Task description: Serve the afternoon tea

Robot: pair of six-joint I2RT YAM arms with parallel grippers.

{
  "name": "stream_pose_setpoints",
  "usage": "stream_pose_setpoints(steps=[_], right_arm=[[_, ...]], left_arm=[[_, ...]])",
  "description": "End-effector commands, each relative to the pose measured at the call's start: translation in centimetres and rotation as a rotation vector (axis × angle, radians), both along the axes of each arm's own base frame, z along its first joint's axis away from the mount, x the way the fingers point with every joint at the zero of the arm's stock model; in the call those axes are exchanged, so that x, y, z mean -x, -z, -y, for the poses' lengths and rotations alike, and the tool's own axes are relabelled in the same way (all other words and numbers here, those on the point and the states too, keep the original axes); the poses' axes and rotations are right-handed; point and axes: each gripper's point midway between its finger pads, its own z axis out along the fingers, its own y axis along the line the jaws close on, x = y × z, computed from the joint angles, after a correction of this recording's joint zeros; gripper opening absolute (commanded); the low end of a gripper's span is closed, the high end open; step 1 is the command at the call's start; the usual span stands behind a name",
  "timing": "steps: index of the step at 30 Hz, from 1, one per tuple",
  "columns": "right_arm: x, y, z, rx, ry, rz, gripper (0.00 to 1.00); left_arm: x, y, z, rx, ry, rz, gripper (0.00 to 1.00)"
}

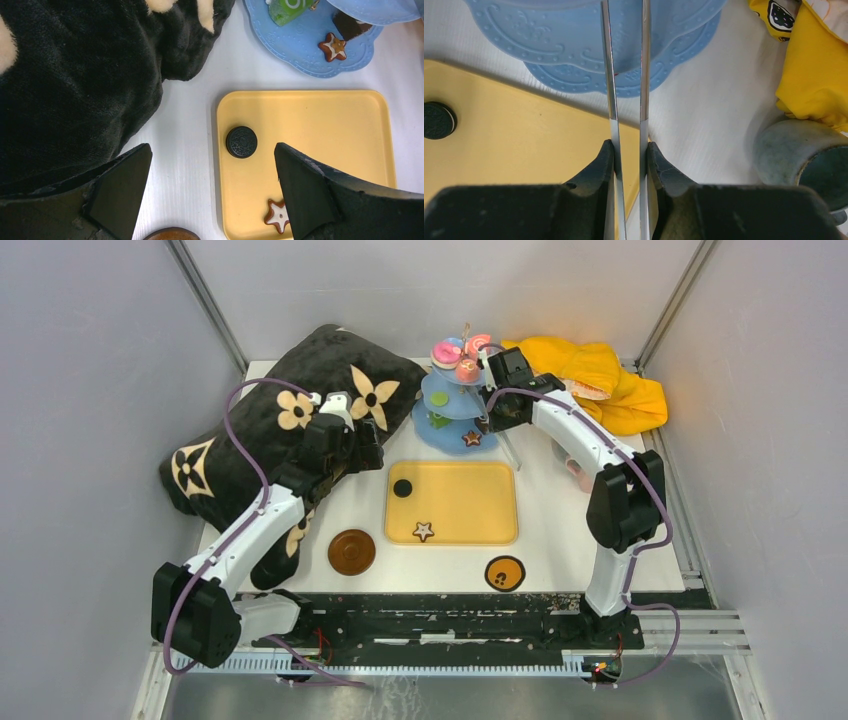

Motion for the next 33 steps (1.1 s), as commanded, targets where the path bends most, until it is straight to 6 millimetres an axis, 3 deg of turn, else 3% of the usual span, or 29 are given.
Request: stream_pose_setpoints(steps=[1,19,33], right_arm=[[-1.4,-2.9,-0.6,-0.030,-0.020,0.079,0.05],[-0.9,-3.2,-0.4,-0.040,-0.010,0.088,0.43],[-0.2,-4.3,0.5,-0.030,0.010,0.114,0.47]], left_arm=[[-0.5,-2.0,-0.2,0.032,-0.026,0.059,1.00],[-0.4,-2.2,-0.4,0.030,-0.031,0.065,1.00],[-0.3,-2.4,-0.4,0.033,-0.028,0.069,0.99]])
